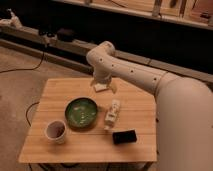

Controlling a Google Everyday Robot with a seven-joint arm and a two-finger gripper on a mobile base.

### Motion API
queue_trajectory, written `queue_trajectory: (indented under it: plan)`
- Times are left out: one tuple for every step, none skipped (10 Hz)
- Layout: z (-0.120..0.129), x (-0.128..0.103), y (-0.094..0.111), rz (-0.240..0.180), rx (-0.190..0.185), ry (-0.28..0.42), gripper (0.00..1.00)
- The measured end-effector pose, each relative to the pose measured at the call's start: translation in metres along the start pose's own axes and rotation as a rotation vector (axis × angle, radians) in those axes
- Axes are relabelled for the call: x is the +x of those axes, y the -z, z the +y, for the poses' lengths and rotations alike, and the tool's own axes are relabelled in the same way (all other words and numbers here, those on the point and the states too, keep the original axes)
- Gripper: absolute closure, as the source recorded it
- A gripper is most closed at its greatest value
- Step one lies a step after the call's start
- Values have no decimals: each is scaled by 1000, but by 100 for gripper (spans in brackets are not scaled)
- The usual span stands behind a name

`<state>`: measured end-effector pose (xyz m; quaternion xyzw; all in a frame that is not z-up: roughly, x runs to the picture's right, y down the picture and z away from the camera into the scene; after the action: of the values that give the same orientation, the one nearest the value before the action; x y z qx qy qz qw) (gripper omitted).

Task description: Move the arm in a circular motion

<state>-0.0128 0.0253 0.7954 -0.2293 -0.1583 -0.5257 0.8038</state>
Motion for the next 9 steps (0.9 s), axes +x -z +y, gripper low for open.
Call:
queue_trajectory:
  plan:
    - [8, -33, 5, -22, 17, 11, 20]
    - [23, -69, 10, -65, 33, 14, 20]
    - [47, -101, 12, -119, 32, 5, 20]
    - [79, -126, 10, -176, 17, -25, 20]
    - [107, -143, 10, -222, 6, -67, 20]
    - [136, -151, 10, -257, 0, -129, 20]
    - [162, -149, 11, -272, 1, -196, 20]
    - [192, -137, 13, -271, 2, -277, 20]
    - [214, -121, 13, -258, 5, -333, 20]
